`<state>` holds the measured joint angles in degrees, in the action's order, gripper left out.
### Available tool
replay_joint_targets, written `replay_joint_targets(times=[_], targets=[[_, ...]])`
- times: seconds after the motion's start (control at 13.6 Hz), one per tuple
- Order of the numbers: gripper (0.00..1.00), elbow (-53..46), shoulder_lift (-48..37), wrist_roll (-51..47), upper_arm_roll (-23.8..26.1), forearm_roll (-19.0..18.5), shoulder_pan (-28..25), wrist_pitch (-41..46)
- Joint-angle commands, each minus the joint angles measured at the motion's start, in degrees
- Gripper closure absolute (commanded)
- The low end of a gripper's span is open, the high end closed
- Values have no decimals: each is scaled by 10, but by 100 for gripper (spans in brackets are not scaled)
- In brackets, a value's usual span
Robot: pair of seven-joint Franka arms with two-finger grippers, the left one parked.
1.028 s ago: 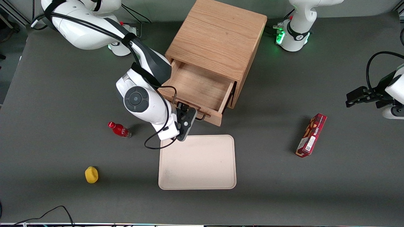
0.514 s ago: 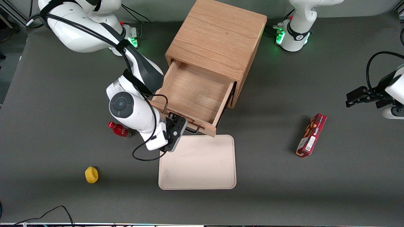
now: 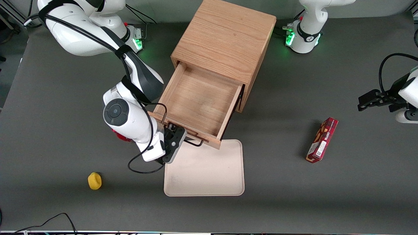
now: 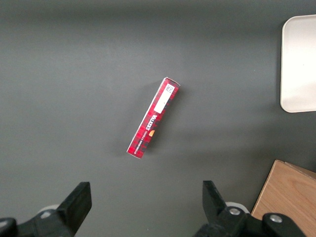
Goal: Open upper drawer
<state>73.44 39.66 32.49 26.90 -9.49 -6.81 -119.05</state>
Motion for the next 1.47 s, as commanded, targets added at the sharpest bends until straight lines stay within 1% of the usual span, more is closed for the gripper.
replay_joint_targets(times=[0.0, 0.15, 0.22, 0.29, 0.37, 0.44, 0.59, 0.66, 0.73, 0.81, 0.88, 0.95, 1.03, 1.1, 1.17, 1.25, 1.39], targets=[[0, -8, -2, 13, -4, -9, -2, -3], [0, -9, -3, 7, -4, -5, -2, -2], [0, -12, -5, 3, -4, 20, -2, -1], [0, -16, -8, 2, -5, 71, 4, -1], [0, -18, -19, 1, -17, 115, 7, -1], [0, -19, -32, 1, -32, 137, 2, -1], [0, -18, -60, -2, -35, 153, 8, 5], [0, -15, -79, -3, -41, 176, 14, 6], [0, -11, -108, -24, -63, 213, 20, 25], [0, -8, -140, -76, -96, 250, 19, 83], [0, -8, -173, -117, -131, 251, 10, 119], [0, 8, -207, -170, -154, 237, 11, 146], [0, 34, -247, -221, -162, 218, 20, 171], [0, 61, -278, -256, -163, 190, 36, 188], [0, 83, -301, -266, -163, 169, 59, 206], [0, 105, -322, -273, -163, 160, 73, 227], [0, 152, -369, -319, -163, 132, 109, 242]])
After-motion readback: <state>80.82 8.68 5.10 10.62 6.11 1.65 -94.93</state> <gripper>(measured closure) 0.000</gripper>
